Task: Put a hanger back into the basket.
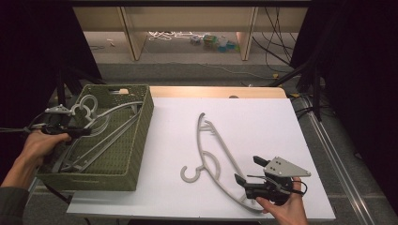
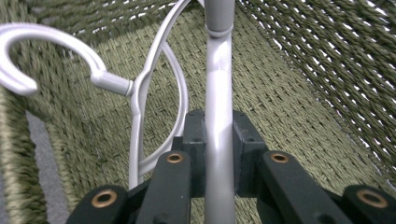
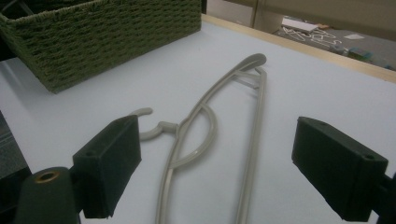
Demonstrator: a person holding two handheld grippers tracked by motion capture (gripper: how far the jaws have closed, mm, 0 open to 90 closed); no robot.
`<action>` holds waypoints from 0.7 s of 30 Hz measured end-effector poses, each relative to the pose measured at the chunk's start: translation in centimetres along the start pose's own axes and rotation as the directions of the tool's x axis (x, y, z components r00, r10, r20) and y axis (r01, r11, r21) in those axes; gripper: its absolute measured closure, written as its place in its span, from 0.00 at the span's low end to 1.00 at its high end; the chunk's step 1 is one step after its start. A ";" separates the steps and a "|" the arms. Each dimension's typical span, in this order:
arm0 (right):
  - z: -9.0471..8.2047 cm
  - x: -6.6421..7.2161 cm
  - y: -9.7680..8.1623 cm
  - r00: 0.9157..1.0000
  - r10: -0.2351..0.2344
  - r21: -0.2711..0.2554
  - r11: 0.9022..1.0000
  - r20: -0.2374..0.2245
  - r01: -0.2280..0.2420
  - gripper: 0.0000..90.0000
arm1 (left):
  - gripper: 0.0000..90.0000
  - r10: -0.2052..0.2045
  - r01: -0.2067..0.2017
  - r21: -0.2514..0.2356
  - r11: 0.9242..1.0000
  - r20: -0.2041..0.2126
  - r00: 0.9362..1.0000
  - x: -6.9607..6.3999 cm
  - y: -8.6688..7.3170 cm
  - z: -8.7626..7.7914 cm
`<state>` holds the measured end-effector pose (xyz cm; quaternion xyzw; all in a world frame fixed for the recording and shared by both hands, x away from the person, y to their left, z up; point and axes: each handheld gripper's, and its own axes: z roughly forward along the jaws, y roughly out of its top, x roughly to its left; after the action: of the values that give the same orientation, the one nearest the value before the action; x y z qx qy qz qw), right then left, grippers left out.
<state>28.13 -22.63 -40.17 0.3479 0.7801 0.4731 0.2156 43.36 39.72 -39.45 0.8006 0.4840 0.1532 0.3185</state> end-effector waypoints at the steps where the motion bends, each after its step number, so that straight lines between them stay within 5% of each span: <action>1: 0.1 0.0 0.0 1.000 0.001 -0.016 1.000 -0.003 -0.001 0.18 | 0.87 -0.009 0.009 0.002 1.000 -0.002 1.000 0.0 0.0 0.2; 12: 0.1 0.0 -0.1 1.000 0.003 -0.018 1.000 -0.003 -0.003 0.18 | 0.80 -0.092 0.094 0.024 0.995 -0.064 0.994 0.4 -0.3 0.7; 21: 0.1 -0.1 -0.1 1.000 0.004 -0.014 1.000 -0.005 -0.004 0.18 | 0.59 -0.174 0.171 -0.035 0.985 -0.152 0.973 0.4 -0.2 -0.5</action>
<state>28.26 -22.64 -40.30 0.3467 0.7766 0.4800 0.2151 43.16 40.29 -39.22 0.7376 0.5732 0.1917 0.3009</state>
